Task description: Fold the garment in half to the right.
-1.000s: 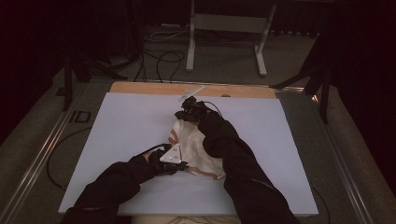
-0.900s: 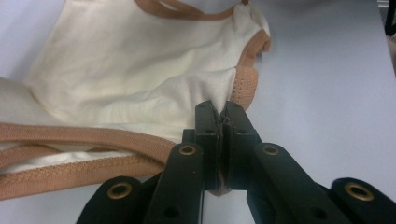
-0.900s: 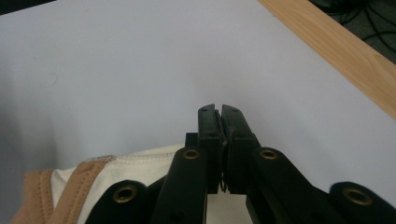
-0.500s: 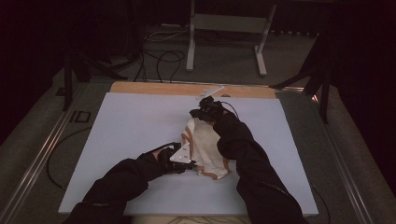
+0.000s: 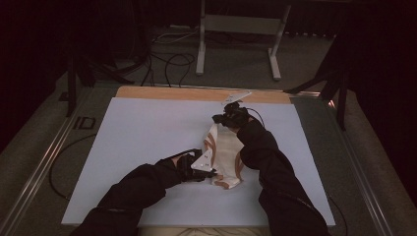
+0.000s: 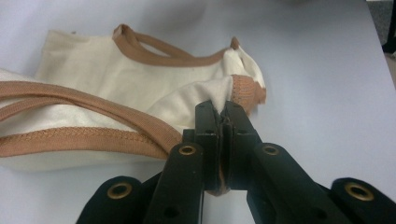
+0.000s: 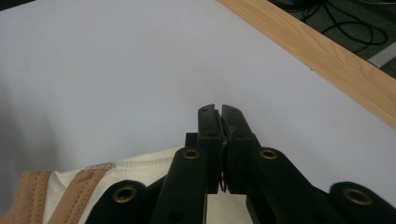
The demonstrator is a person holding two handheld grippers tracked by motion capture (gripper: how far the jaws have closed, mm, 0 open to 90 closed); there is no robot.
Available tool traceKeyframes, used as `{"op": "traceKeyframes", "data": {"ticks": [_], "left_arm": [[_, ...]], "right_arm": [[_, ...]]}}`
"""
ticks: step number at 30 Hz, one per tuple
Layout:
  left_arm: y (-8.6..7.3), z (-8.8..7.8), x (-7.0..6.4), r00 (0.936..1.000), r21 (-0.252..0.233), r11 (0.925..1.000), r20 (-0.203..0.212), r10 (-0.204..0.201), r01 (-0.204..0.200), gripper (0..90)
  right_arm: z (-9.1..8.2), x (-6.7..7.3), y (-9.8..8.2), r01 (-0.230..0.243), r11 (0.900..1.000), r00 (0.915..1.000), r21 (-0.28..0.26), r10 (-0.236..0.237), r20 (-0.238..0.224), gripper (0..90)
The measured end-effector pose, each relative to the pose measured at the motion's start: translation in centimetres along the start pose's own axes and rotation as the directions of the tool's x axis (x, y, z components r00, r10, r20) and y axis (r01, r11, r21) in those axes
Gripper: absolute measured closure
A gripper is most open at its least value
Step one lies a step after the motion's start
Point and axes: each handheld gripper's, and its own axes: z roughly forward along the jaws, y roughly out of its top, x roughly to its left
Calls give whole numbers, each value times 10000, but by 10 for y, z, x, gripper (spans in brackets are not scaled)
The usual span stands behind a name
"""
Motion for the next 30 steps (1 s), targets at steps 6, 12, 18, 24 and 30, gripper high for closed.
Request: {"op": "traceKeyframes", "data": {"ticks": [6, 12, 18, 24, 30], "left_arm": [[9, 10, 1, 9997, 113, 9998, 165, 181, -183, 871], [13, 17, 2, 9994, 173, 9996, 271, 205, -210, 871], [22, 26, 3, 9992, 285, 9993, 345, 220, -230, 870], [29, 36, 4, 9986, 351, 9992, 499, 147, -165, 870], [32, 47, 4, 9984, 463, 9989, 573, 7, -33, 869]], "right_arm": [[-7, -6, -9, -253, 9996, 9996, -77, 254, 117, 883], [-12, -13, -19, -369, 9993, 9990, -26, 370, 247, 883], [-18, -21, -29, -558, 9984, 9979, -118, 562, 310, 883], [-24, -28, -39, -724, 9971, 9966, -219, 732, 388, 883], [-24, -34, -50, -791, 9968, 9953, -89, 795, 556, 883]]}}
